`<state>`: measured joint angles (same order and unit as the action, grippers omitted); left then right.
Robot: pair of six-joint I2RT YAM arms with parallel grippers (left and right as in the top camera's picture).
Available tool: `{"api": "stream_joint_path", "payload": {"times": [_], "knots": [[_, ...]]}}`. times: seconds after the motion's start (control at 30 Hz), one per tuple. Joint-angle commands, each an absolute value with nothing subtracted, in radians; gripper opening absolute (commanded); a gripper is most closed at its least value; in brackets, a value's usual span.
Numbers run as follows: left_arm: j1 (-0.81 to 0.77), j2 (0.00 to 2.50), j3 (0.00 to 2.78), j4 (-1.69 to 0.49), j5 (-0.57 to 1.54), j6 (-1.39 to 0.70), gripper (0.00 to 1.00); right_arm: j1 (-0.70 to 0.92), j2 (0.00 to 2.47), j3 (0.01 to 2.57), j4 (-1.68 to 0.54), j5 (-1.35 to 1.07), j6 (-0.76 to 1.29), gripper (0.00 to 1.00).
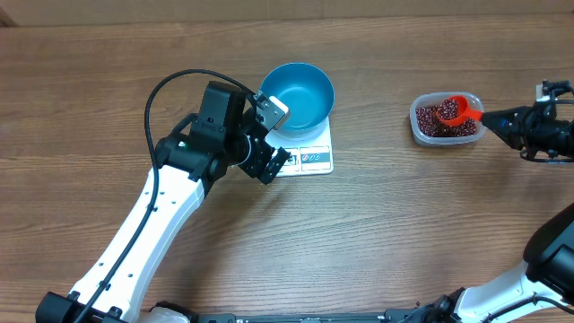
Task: Scoop item into bowl and weigh 150g on scale
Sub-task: 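Dip the scoop into the red beans and lift it filled, then carry the filled scoop with the right gripper over the teal bowl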
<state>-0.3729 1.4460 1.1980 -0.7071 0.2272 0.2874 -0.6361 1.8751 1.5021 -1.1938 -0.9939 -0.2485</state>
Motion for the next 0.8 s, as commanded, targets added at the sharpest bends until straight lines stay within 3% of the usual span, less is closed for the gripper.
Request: {"api": "stream_joint_path", "payload": {"times": [0.0, 0.47, 0.77], "knots": [[-0.371, 1.444, 1.219, -0.703, 0.222, 0.291, 1.0, -0.642, 1.874, 1.497, -1.192, -1.036, -0.263, 0.04], [-0.371, 1.444, 1.219, -0.703, 0.222, 0.291, 0.99, -0.779, 1.874, 1.498, -1.225, -1.214, -0.272, 0.04], [-0.371, 1.444, 1.219, -0.703, 0.222, 0.291, 0.99, -0.831, 1.874, 1.498, -1.322, -1.365, -0.382, 0.04]]}}
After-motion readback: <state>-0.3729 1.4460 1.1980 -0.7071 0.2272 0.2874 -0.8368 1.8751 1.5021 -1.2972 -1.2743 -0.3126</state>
